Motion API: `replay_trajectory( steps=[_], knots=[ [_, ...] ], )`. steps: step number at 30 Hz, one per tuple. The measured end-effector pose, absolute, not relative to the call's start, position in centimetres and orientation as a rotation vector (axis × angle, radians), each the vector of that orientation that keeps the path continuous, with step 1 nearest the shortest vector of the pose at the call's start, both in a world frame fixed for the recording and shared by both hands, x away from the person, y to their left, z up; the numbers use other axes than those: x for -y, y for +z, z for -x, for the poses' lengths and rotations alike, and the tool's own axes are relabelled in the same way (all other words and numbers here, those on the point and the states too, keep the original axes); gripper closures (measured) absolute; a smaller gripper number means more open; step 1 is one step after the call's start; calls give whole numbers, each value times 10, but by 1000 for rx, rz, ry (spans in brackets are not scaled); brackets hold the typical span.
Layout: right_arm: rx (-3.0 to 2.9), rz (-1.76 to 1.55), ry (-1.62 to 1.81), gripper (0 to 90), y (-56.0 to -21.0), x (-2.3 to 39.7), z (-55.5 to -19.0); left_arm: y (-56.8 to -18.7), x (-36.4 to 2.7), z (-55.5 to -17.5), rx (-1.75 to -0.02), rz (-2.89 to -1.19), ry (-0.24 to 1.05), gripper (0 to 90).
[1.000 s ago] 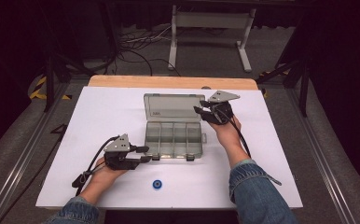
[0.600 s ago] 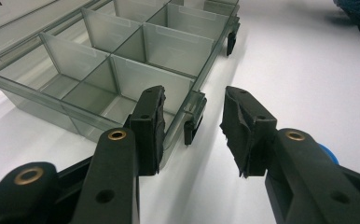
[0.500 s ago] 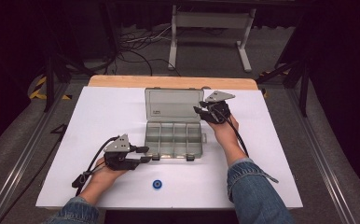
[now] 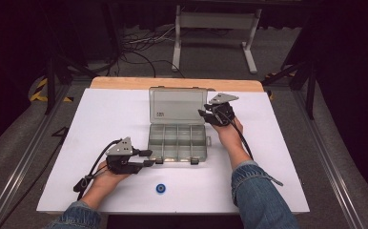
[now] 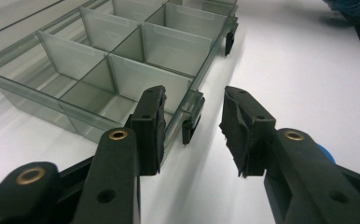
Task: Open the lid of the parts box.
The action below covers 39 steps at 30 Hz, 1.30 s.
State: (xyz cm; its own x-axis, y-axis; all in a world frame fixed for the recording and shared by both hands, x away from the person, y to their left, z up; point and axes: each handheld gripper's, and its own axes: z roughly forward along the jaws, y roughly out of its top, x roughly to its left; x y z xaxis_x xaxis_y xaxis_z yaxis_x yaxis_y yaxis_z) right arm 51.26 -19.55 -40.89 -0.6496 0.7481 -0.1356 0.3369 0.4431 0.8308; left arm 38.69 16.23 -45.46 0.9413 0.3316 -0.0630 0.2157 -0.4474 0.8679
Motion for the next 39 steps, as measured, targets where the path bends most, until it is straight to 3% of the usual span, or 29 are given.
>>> replay_trajectory(
  steps=[39],
  knots=[
    [-2291, -1033, 1144, 487, -431, 198, -525, -455, -163, -387, -385, -2055, 145, 601]
  ],
)
